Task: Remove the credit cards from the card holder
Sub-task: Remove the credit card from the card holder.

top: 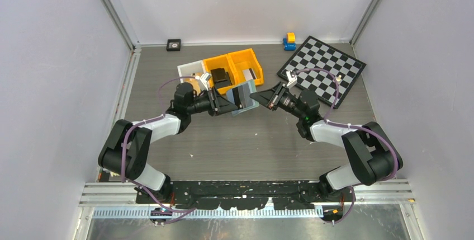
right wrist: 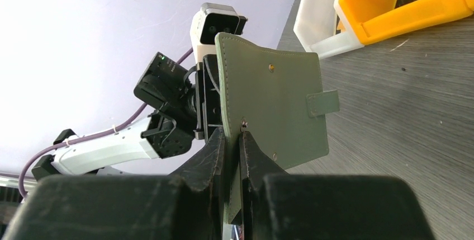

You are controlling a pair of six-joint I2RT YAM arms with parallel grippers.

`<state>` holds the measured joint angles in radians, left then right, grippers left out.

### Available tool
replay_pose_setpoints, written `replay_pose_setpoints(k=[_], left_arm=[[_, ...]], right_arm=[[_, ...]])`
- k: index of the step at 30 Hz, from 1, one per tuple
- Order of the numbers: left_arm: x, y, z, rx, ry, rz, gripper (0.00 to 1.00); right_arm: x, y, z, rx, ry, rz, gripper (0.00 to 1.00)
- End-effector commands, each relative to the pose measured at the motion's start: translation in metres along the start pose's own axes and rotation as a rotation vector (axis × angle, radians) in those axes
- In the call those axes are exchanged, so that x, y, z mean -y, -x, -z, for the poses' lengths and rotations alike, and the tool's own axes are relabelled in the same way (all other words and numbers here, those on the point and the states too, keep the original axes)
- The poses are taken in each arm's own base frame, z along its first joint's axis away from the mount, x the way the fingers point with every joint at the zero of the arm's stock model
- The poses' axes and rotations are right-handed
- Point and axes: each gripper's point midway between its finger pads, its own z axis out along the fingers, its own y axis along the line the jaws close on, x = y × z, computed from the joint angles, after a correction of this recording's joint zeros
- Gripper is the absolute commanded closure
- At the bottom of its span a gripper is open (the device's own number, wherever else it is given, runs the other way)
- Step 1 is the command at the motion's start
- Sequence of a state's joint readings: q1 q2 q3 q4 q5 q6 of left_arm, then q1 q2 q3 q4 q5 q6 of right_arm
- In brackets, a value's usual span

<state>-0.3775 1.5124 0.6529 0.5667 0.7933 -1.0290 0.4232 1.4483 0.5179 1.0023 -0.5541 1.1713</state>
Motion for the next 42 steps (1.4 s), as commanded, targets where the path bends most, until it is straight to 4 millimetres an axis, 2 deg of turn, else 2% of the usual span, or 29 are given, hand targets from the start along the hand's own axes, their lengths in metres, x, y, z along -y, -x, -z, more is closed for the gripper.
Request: replay_pose_setpoints(k=[1,5,8,13,17,20,23,29,36,42], left_arm=[[0.023,0.014,0.005,0.056,-0.106,-0.046,0.70],[0.029,0.017,0.007,0.074,-0.157,-0.040,0.65],[0.037,0.019,0.010,0.083,-0.203,-0.045,0.65],[0.041,0.020,0.013,0.091,-0.217,-0.048,0.67],[0.048,0.020,0.015,0.093,-0.244,-0.060,0.61],[0.054,0.021,0.016,0.097,-0.274,-0.070,0.61],[0.053,0.021,0.015,0.091,-0.279,-0.061,0.67],[0.049,0.022,0.013,0.085,-0.274,-0.046,0.96],[0.021,0.025,0.014,0.094,-0.151,0.007,1.00],[0.005,0.027,0.017,0.105,-0.070,0.021,1.00]], right_arm=[[-0.036,0.002,0.000,-0.006,0.137,0.033,1.00],[-0.035,0.002,0.000,-0.005,0.136,0.031,0.99],[-0.033,0.002,-0.001,-0.006,0.132,0.026,1.00],[-0.031,0.003,-0.002,-0.007,0.130,0.014,1.00],[-0.029,0.003,-0.002,-0.008,0.130,0.008,0.99],[-0.028,0.002,-0.003,-0.012,0.132,-0.002,1.00],[-0.027,0.002,-0.004,-0.015,0.139,-0.011,1.00],[-0.026,0.004,-0.003,-0.002,0.133,-0.009,1.00],[-0.018,0.018,0.007,0.059,0.100,-0.011,0.99],[-0.009,0.035,0.021,0.137,0.082,-0.031,1.00]])
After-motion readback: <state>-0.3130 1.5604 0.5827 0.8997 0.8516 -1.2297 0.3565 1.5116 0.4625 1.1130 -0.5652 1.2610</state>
